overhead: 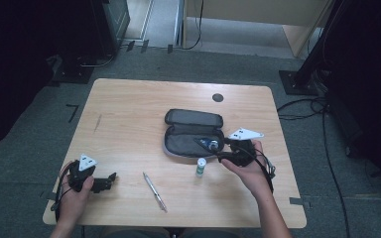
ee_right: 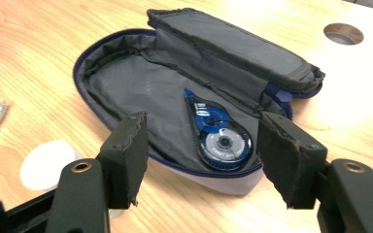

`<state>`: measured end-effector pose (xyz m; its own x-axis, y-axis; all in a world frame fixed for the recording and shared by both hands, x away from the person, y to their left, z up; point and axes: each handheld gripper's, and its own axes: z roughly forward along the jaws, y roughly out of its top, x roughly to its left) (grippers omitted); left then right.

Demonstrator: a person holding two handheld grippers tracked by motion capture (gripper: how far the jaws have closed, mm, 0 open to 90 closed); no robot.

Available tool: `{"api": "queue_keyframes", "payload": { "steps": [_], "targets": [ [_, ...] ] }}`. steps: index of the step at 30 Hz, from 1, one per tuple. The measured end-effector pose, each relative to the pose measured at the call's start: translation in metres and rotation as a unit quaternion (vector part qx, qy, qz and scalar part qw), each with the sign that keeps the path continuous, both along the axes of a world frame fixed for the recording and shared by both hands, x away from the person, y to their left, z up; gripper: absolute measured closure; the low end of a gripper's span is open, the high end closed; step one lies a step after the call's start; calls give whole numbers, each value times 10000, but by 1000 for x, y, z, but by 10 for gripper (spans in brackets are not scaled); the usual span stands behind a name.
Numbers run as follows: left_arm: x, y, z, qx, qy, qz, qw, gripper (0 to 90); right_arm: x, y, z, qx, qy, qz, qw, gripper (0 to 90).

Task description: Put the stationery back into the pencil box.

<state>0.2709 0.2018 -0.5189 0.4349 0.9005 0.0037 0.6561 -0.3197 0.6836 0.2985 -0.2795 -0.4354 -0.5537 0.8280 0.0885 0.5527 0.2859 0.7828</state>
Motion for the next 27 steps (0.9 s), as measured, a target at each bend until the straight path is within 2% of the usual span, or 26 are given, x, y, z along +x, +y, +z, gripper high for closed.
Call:
{"api": "queue_keyframes", "payload": {
  "steps": [15, 18, 27],
  "targets": [
    [0, 0, 0, -8, -1, -1, 10000, 0, -20, 17, 6, 250, 40, 214, 9994, 382],
    [0, 0, 0, -9, 0, -1, 10000, 0, -22, 20, 6, 388, 64, 261, 9989, 383],
    [0, 0, 0, -8, 0, -1, 10000, 0, -30, 27, 4, 471, 80, 369, 9982, 387]
  ]
}}
